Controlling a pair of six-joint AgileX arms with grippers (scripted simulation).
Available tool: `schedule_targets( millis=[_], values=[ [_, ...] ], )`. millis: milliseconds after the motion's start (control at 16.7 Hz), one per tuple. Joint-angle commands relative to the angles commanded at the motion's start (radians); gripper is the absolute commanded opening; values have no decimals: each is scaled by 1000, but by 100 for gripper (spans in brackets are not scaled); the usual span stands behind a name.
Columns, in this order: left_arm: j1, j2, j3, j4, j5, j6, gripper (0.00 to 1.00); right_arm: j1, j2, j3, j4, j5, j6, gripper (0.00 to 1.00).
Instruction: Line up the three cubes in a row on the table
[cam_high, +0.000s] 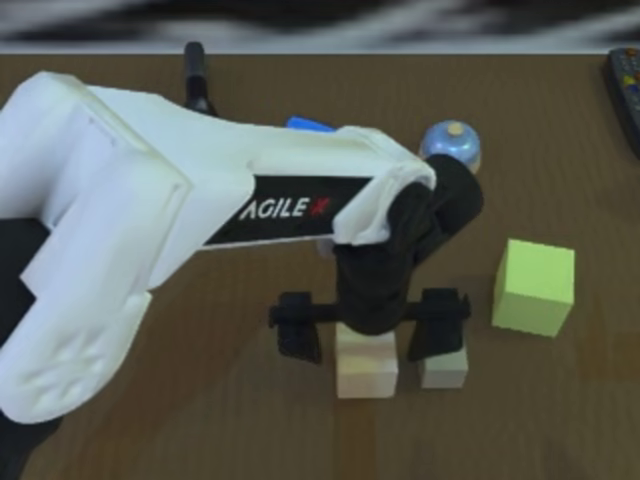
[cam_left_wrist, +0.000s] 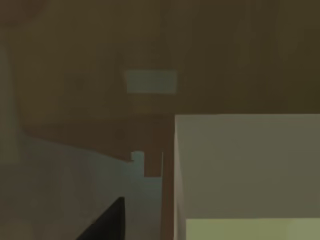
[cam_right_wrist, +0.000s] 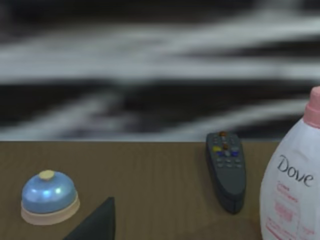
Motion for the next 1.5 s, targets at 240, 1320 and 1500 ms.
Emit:
schedule_targets(
  millis=[240,1320,1500],
  values=[
    [1,-1,0,0,0,0,100,0,0,0,0,0,0,100],
    [63,-184,60,-171,-4,21,100,22,90,87,-61,-3,32,100],
    [144,-362,-91,-74,-6,71,100,52,253,232,-160,-3,85,100]
  ],
)
